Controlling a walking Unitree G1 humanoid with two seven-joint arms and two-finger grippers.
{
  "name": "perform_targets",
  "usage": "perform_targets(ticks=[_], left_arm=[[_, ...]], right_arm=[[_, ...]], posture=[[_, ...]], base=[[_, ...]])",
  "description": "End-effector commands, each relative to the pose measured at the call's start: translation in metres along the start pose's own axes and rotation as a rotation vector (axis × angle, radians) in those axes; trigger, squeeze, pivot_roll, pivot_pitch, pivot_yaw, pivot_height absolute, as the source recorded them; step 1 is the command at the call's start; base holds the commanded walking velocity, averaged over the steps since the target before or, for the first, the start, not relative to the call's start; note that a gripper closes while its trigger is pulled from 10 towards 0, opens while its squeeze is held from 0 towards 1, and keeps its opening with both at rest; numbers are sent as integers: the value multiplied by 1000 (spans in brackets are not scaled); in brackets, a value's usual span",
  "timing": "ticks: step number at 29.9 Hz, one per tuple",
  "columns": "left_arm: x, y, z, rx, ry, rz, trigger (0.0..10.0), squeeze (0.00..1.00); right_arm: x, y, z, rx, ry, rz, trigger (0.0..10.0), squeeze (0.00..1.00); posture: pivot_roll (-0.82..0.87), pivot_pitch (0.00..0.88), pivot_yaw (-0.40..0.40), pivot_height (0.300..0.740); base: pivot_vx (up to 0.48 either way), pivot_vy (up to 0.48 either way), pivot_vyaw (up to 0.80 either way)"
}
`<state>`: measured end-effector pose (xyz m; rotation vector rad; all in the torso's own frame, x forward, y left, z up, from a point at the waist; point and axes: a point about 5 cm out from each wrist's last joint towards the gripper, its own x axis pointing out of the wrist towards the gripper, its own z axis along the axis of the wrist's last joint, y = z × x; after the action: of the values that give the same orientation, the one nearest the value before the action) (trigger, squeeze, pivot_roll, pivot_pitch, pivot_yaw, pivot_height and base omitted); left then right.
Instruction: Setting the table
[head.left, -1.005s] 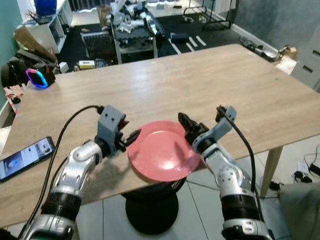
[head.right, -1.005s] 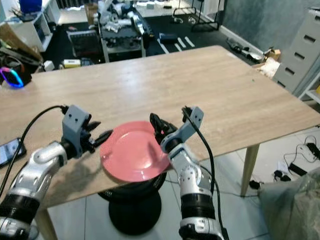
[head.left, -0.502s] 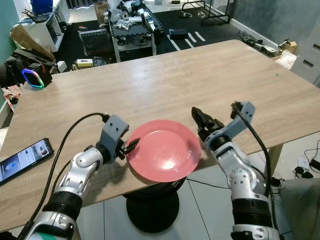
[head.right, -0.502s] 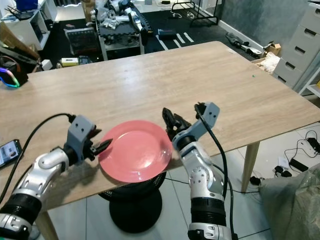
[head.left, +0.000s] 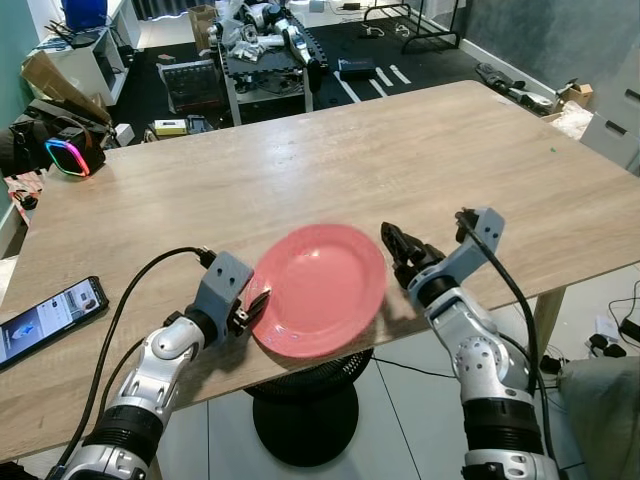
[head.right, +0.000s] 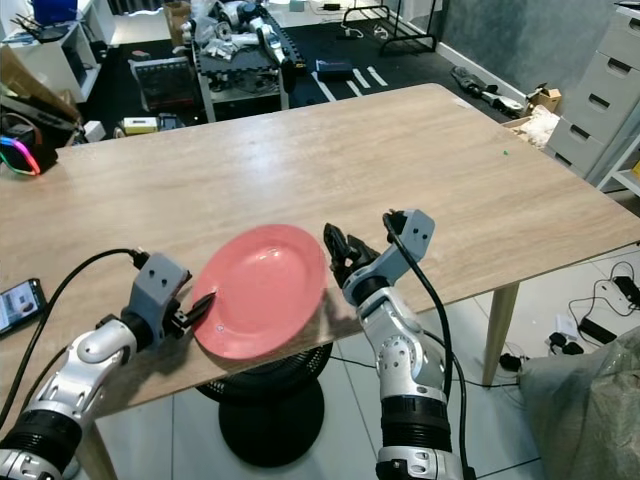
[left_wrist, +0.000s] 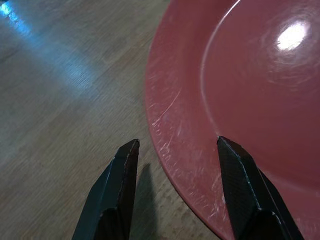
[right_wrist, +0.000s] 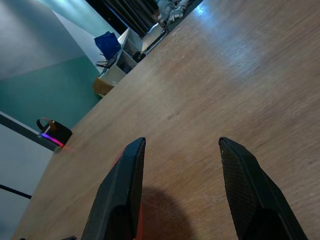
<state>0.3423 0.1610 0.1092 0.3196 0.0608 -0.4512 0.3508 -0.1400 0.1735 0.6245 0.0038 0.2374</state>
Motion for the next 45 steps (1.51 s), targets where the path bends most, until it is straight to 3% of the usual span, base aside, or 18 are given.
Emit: perform_targets(ticks=[1,9,15,17,29,34,44,45], left_arm=[[-6,-4,-20,-15,89,-3,10000,0],[-5,-4,-21,-20,96,4,10000,0],[-4,-4,-19,-18,89,4,10000,0],[-3,-4,-18,-20,86,5,10000,0],[-3,-4,-17,-20,81,6,10000,0],[-2,-3,-16,-16,78,5,10000,0],[-1,-3,-15,-15,76,7,10000,0],[-1,-3,-15,-15,75,7,10000,0]], right_arm=[[-1,-2,-6,-8,24,-16,10000,0],[-2,-2,-7,61,51,23,10000,0],[-15,-9,-10,32,179,140,10000,0],[-20,-10,-10,61,203,167,10000,0],[-32,-7,-10,135,263,263,10000,0],[-50,3,-29,167,412,353,10000,0],[-61,3,-34,91,502,383,10000,0],[-61,3,-35,93,504,382,5451,0]], posture=[[-79,77,124,740],[-81,71,121,740],[-87,69,117,740],[-88,69,116,740],[-92,67,120,740],[-91,68,121,740],[-93,71,118,740],[-92,71,118,740]], base=[[0,0,0],[0,0,0],[0,0,0],[0,0,0],[0,0,0],[0,0,0],[0,0,0],[0,0,0]])
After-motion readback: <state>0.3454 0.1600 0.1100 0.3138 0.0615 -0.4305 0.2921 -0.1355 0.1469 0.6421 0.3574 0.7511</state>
